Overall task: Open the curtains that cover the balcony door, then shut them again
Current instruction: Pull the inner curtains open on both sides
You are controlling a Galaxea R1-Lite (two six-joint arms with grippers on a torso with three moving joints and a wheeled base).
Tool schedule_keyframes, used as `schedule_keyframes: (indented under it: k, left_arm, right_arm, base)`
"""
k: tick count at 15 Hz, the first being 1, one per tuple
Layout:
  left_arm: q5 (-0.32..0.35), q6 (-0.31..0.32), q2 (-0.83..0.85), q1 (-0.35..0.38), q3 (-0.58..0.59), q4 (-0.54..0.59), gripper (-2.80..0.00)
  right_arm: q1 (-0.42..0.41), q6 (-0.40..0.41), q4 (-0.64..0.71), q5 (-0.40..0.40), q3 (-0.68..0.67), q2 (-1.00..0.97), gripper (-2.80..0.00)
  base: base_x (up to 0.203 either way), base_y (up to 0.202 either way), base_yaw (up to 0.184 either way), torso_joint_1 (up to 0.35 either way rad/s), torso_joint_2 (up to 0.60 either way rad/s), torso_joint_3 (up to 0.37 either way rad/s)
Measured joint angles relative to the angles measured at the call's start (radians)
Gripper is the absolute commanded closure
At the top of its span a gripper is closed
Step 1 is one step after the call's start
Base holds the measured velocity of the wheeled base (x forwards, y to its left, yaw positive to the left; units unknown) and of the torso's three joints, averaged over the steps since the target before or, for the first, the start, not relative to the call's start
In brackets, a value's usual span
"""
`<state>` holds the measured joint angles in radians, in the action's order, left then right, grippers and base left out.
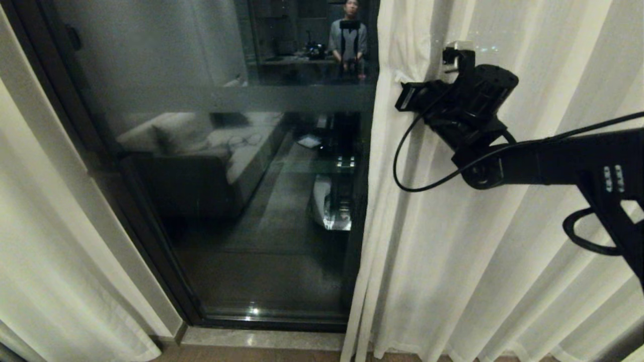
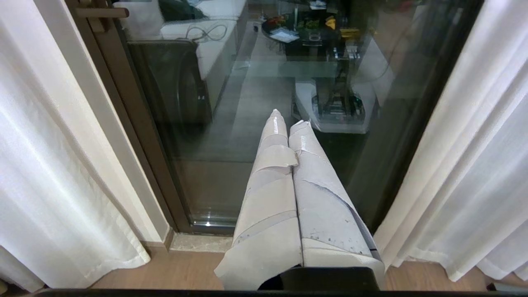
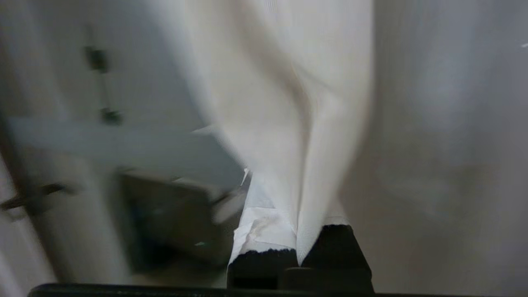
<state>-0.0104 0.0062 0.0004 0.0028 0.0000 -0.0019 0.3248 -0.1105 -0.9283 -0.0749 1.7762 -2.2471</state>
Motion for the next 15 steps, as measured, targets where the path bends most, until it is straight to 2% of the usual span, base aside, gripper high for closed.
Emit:
schedule_keyframes:
  k: [6,15]
  left_arm:
    - [0.0,0.0,0.0,0.0,0.0,0.0,0.0]
    - [0.0,0.0,0.0,0.0,0.0,0.0,0.0]
  right_arm:
    - [-0.131,0.061,0.007,-0.001,-0.083,0.101,0.0]
    - [-0.25,0.141,-0.023,0.0,-0.427,0.36,0.0]
  base:
    - [0.0,0.0,0.0,0.0,0.0,0.0]
    - [0.0,0.0,0.0,0.0,0.0,0.0]
